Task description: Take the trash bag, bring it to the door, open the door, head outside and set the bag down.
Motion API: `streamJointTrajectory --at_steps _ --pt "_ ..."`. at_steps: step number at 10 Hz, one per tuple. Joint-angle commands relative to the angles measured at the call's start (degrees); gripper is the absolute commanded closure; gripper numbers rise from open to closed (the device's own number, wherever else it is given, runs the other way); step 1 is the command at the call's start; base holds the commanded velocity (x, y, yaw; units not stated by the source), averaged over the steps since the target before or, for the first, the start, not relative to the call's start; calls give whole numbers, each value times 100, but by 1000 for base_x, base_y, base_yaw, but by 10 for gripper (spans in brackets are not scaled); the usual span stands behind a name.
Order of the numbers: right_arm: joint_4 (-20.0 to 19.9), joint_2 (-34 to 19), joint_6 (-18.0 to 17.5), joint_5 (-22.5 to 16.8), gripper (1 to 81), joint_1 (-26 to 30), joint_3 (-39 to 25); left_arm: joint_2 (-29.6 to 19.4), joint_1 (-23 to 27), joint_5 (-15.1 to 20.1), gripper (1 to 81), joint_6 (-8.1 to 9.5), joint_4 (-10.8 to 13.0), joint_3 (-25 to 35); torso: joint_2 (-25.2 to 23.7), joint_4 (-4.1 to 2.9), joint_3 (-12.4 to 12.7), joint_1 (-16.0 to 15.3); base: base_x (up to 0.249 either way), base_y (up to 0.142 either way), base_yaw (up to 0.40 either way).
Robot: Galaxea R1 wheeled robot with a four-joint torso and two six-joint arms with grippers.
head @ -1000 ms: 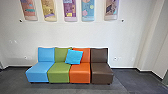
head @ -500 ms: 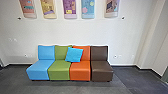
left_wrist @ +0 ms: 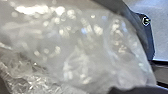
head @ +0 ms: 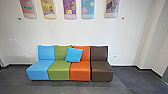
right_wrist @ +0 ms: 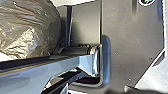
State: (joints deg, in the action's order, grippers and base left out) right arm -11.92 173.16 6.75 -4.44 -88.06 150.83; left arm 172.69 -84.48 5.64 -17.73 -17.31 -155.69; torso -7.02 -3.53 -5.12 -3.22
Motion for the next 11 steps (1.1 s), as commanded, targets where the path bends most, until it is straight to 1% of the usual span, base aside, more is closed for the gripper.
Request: streamJointTrajectory --at_steps 1,2,6,11 --pt "32 46 19 -391 10 259 -38 -15 287 376 811 -20 35 3 0 0 0 0 -63 0 0" --pt "32 46 28 -391 10 259 -38 -24 296 394 811 -20 52 3 0 0 0 0 -72 0 0" --pt "32 55 28 -391 10 267 -38 -50 313 446 811 -12 52 12 -2 0 2 13 0 0 0" --pt "32 55 28 -391 10 259 -38 -50 313 455 811 -12 44 12 0 0 0 13 0 0 -173"
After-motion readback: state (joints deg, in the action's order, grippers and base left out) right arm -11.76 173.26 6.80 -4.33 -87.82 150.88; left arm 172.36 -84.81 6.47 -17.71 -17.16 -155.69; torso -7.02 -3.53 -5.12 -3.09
